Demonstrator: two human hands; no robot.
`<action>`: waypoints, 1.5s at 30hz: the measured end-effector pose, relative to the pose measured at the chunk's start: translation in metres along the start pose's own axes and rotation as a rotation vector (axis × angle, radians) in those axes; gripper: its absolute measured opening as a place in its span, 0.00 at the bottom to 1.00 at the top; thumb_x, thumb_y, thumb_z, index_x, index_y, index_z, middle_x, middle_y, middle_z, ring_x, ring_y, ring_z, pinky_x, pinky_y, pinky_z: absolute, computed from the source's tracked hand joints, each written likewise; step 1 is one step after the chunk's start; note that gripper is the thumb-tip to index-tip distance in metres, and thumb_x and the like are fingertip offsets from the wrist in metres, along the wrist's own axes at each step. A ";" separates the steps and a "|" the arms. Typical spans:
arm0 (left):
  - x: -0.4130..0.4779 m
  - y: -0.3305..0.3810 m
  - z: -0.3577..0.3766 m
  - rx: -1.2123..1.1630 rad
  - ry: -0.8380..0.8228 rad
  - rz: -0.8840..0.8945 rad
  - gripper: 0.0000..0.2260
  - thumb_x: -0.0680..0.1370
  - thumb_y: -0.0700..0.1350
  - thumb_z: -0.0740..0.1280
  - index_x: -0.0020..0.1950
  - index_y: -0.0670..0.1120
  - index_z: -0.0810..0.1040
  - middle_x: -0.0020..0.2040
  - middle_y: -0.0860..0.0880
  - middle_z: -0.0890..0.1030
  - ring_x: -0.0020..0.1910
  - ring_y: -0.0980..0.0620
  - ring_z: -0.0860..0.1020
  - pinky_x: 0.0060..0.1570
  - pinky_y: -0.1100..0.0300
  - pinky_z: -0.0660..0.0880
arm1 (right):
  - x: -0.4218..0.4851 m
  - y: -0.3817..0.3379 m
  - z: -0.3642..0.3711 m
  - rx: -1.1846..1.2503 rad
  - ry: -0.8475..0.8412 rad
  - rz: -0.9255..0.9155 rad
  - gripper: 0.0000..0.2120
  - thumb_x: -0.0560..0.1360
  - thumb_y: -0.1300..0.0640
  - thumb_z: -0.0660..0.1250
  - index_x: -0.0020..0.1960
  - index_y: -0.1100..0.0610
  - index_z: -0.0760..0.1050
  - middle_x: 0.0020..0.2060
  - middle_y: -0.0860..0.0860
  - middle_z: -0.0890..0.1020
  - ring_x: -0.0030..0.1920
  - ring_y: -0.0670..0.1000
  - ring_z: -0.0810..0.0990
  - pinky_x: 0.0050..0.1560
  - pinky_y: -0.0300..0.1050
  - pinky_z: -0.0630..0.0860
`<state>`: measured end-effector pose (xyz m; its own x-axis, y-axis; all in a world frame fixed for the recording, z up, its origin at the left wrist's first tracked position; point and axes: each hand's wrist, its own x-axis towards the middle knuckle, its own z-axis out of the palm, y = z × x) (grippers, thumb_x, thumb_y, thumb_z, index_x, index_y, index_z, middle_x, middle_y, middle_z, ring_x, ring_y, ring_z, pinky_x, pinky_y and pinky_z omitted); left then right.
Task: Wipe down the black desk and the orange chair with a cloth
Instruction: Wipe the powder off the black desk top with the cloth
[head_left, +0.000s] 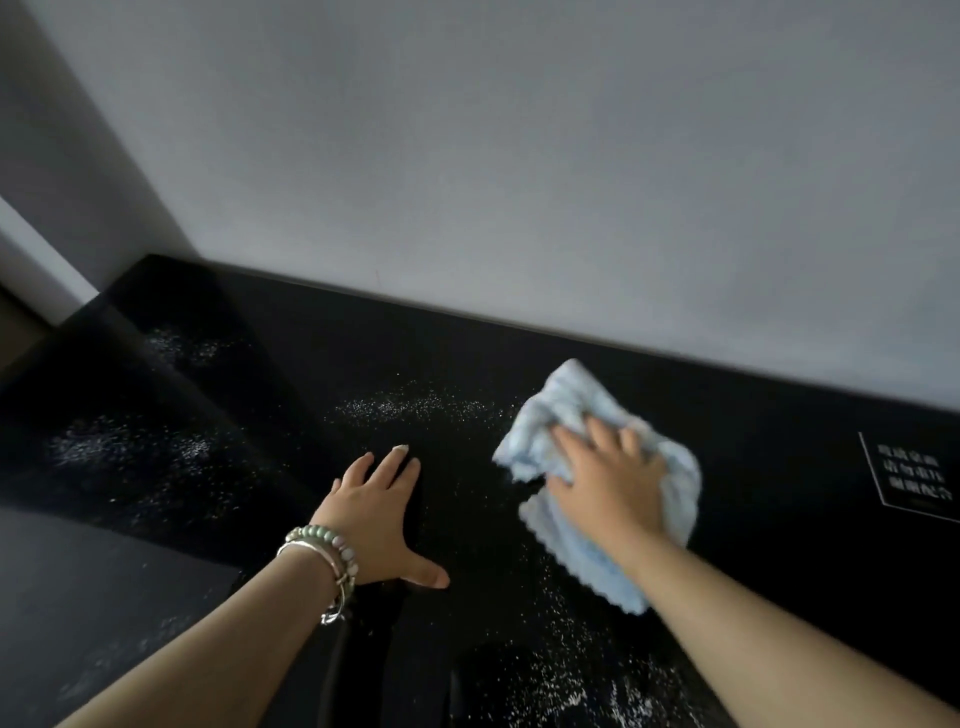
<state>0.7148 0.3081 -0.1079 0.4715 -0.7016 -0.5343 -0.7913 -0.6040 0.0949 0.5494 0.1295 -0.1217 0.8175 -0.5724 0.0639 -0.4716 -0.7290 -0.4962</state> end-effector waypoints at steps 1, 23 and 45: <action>0.000 -0.002 -0.001 0.014 0.002 0.003 0.60 0.55 0.74 0.67 0.76 0.52 0.40 0.75 0.57 0.38 0.75 0.45 0.41 0.72 0.48 0.57 | -0.009 -0.008 0.009 -0.307 0.031 -0.020 0.19 0.70 0.47 0.56 0.61 0.48 0.68 0.58 0.51 0.73 0.54 0.59 0.70 0.50 0.54 0.64; -0.002 -0.004 -0.002 0.051 0.075 0.039 0.60 0.54 0.71 0.71 0.75 0.54 0.41 0.75 0.60 0.40 0.75 0.48 0.45 0.60 0.54 0.72 | 0.053 0.010 -0.020 -0.286 0.116 -0.030 0.17 0.72 0.48 0.63 0.61 0.46 0.72 0.57 0.48 0.78 0.54 0.57 0.73 0.53 0.53 0.66; -0.002 -0.004 0.000 -0.022 0.073 0.021 0.59 0.56 0.68 0.73 0.76 0.54 0.42 0.75 0.61 0.41 0.75 0.48 0.43 0.66 0.51 0.66 | 0.100 -0.011 -0.001 -0.407 -0.221 0.064 0.21 0.75 0.43 0.54 0.68 0.38 0.57 0.71 0.42 0.63 0.69 0.56 0.59 0.64 0.62 0.56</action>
<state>0.7166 0.3121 -0.1070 0.4827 -0.7397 -0.4689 -0.7930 -0.5964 0.1243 0.6360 0.0795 -0.1088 0.8127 -0.5592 -0.1638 -0.5784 -0.8083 -0.1103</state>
